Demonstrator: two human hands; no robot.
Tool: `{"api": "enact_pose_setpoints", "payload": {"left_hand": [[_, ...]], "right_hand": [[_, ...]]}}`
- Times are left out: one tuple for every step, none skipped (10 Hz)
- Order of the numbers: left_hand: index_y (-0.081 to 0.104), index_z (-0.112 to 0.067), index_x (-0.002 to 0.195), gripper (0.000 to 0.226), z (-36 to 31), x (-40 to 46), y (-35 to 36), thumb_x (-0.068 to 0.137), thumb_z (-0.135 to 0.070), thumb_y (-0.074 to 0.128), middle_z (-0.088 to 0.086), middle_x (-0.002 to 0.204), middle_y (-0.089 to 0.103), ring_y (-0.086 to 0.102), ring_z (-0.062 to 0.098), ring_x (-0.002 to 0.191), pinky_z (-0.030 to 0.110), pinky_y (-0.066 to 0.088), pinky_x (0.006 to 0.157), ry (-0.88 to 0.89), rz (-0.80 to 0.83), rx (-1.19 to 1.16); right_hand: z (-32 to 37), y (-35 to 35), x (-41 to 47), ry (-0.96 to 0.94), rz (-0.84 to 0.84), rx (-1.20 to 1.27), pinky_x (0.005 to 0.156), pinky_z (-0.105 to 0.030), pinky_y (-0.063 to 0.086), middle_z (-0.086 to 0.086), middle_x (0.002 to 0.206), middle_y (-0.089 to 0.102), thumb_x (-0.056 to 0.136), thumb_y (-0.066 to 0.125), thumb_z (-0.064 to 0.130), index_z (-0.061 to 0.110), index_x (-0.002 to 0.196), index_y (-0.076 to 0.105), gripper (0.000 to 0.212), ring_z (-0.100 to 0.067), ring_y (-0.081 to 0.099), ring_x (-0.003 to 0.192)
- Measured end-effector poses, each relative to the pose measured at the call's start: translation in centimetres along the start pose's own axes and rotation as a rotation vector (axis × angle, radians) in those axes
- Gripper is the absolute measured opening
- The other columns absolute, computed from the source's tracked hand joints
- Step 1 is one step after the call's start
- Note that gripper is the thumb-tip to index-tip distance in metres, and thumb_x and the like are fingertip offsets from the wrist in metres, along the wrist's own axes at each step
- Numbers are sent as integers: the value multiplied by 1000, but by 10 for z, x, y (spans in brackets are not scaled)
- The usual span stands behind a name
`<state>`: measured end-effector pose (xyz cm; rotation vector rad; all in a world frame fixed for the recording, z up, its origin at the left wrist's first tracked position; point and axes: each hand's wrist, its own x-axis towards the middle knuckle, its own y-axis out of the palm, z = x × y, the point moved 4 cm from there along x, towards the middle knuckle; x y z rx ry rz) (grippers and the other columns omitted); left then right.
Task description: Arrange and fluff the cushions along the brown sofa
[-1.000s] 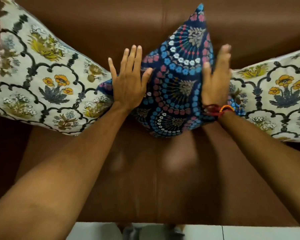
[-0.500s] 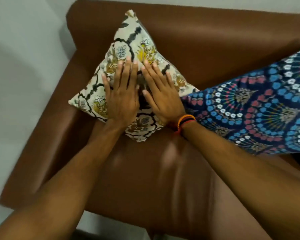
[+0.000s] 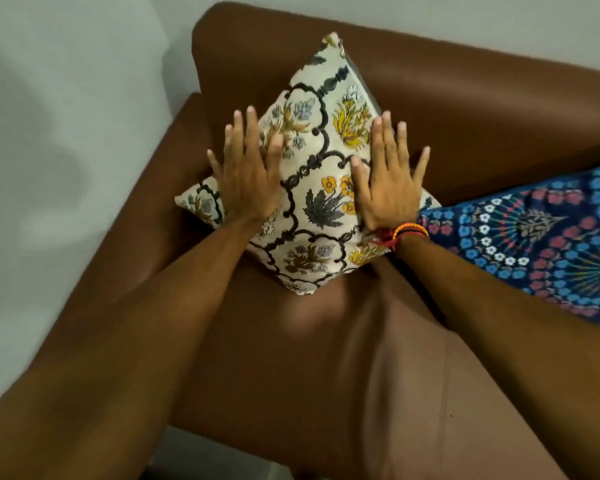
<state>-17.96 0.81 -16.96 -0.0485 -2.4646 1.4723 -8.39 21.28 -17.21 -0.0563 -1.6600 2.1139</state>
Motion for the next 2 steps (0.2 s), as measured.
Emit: {"api": "enact_pose_setpoints", "payload": {"left_hand": [[19,-15,161,69,-11,-2,-29,106,-57,15,7,168,23,20,26,155,65,14,124,50,58,47],[22,-12,160,64,-52,-9,-64,109,-50,21,8,168,25,24,26,154,64,19,122,185,62,92]], "right_hand": [[-5,-30,-6,0,56,11,130,-63,7,2,176,9,107,21,55,18,167,10,72,-22,6,164],[0,-78,-3,1,48,-6,130,-62,8,2,176,9,109,27,52,17,167,12,70,-21,7,164]]}}
